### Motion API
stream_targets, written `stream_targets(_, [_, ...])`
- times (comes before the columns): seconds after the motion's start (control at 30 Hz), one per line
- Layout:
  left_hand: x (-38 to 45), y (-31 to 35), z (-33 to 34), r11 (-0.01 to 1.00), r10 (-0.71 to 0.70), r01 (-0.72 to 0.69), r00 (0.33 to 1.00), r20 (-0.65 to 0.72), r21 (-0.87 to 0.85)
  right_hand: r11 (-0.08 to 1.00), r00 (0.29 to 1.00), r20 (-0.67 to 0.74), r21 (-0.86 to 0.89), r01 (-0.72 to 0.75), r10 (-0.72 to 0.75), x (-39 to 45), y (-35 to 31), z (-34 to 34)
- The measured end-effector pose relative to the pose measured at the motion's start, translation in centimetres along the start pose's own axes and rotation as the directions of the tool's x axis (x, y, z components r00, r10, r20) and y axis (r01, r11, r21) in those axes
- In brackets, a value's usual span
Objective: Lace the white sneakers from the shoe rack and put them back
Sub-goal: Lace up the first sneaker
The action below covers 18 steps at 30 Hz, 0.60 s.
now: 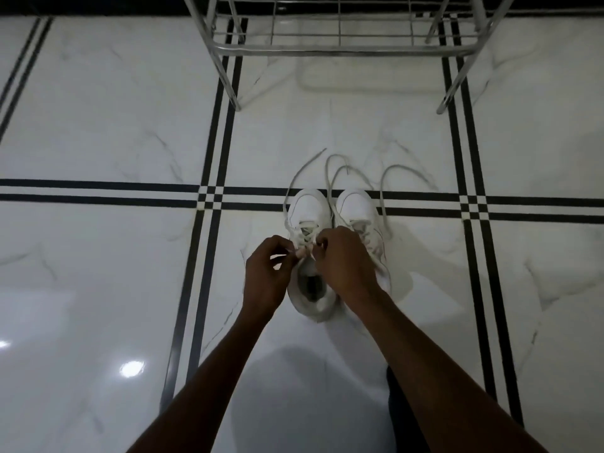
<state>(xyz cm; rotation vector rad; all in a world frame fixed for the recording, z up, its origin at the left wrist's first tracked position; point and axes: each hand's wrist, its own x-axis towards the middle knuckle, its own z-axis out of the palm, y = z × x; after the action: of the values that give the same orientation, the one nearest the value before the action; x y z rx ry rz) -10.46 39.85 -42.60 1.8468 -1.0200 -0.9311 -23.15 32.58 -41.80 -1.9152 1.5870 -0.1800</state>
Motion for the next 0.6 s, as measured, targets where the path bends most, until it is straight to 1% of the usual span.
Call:
stream_targets(0.1, [0.5,-0.5,-0.2,0.989,0.127,-0.128,0.992,0.015,0.076,0.992,0.995,-0.063,0.099,0.083,-0.077,0.1,0.2,0.0])
stream_targets(0.17, [0.7,-0.9,-0.4,0.977,0.173,-0.173,0.985,0.01,0.126,0.979,0.988,-0.08,0.148,0.14,-0.129,0.0,0.3,0.2])
stream_targets(0.27, [1.2,-1.5,-0.6,0.951,0.217,-0.203,0.976,-0.034,0.234,0.968,0.982,-0.151,0.21,0.141,-0.11,0.4,-0.3,0.8])
stream_targets(0.37, [1.8,-1.0,-1.0,0.918,0.261,-0.225,0.963,-0.068,0.327,0.976,0.965,-0.232,0.147,0.161,-0.124,0.5,-1.8,1.4])
stream_targets(0.43, [1.7,-0.6,-1.3,0.902,0.278,-0.234,0.958,-0.073,0.362,0.983,0.959,-0.246,0.079,0.164,-0.141,-0.1,-2.5,1.6])
stream_targets(0.5, [1.3,-0.3,-1.4,0.894,0.262,-0.214,0.963,-0.071,0.394,0.987,0.958,-0.251,0.052,0.154,-0.136,-0.4,-2.6,1.6])
stream_targets(0.6, [0.8,-0.5,-1.0,0.907,0.208,-0.164,0.975,-0.075,0.387,0.989,0.961,-0.261,0.088,0.12,-0.093,-0.6,-2.3,1.9])
